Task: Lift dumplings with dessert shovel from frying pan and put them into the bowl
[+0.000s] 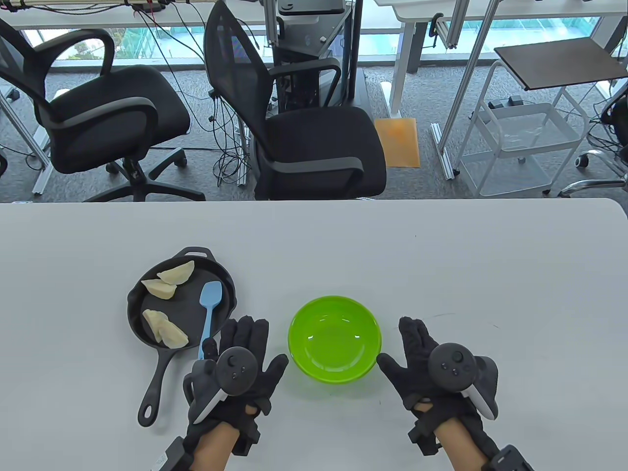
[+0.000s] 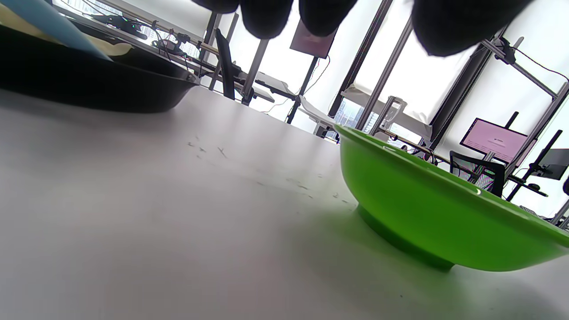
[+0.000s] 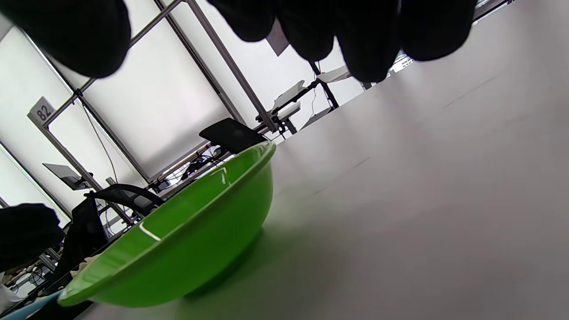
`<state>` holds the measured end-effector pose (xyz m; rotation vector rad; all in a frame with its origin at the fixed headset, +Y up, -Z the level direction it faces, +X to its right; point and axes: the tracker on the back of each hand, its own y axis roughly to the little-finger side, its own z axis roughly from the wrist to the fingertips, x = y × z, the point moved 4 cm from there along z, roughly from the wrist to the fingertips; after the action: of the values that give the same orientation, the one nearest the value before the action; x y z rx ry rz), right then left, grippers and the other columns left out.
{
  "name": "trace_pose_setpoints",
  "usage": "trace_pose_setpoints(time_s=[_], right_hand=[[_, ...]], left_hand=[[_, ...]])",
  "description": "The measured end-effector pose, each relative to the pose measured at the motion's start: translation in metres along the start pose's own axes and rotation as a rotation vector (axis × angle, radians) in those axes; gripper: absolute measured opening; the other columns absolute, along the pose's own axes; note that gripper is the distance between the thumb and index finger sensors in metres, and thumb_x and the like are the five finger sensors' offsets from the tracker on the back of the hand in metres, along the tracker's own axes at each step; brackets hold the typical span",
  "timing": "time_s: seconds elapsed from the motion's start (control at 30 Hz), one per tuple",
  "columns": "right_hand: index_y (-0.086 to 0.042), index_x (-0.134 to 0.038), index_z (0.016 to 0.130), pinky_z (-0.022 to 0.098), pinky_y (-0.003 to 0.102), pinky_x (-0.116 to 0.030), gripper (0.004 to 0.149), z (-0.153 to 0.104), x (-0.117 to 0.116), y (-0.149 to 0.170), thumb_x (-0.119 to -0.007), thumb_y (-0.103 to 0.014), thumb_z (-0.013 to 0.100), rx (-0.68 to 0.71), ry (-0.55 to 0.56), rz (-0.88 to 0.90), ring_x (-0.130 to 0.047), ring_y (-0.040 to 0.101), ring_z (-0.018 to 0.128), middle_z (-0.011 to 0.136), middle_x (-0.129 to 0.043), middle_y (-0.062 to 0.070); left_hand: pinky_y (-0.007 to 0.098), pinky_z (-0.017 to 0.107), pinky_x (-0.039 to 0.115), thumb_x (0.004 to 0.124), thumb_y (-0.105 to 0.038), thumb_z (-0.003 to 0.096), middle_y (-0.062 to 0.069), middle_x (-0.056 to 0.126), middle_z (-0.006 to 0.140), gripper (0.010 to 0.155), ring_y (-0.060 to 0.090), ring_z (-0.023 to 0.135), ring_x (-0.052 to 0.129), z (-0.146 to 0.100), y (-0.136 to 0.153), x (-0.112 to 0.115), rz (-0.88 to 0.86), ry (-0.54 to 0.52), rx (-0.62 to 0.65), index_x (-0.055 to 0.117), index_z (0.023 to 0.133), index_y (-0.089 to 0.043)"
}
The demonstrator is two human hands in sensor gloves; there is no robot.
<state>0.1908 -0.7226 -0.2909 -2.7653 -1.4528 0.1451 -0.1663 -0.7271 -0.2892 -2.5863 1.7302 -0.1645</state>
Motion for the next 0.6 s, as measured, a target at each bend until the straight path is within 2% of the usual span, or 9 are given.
trace_pose_setpoints(time_s=[0.2, 0.33, 0.6], right_hand=[[-0.015, -0.032, 0.115, 0.059, 0.060, -0.070, 0.097, 0.014, -0.009, 0.005, -0.073, -0.071, 0.047, -0.070, -0.059, 0.024, -0.081, 0.051, 0.088, 0.115, -0.050, 0.022], [-0.014, -0.031, 0.115, 0.054, 0.056, -0.076, 0.099, 0.026, -0.016, 0.009, -0.072, -0.073, 0.047, -0.117, -0.089, 0.062, -0.090, 0.047, 0.080, 0.111, -0.057, 0.022], [-0.010, -0.037, 0.114, 0.047, 0.052, -0.081, 0.097, 0.040, -0.023, 0.017, -0.072, -0.073, 0.048, -0.179, -0.107, 0.166, -0.098, 0.041, 0.069, 0.103, -0.071, 0.021]], left_hand=[[0.071, 0.076, 0.029, 0.066, -0.073, 0.0476, 0.009, 0.046, 0.128, 0.083, 0.041, 0.119, 0.042, 0.000, -0.001, 0.001, -0.011, 0.008, 0.002, 0.047, 0.116, -0.030], [0.071, 0.076, 0.033, 0.066, -0.073, 0.0475, 0.010, 0.052, 0.126, 0.083, 0.040, 0.116, 0.055, -0.001, -0.003, 0.000, -0.022, 0.003, -0.001, 0.047, 0.116, -0.029], [0.071, 0.076, 0.037, 0.066, -0.073, 0.0475, 0.011, 0.055, 0.125, 0.083, 0.040, 0.114, 0.059, 0.000, -0.001, 0.001, -0.029, 0.010, -0.008, 0.048, 0.116, -0.029]])
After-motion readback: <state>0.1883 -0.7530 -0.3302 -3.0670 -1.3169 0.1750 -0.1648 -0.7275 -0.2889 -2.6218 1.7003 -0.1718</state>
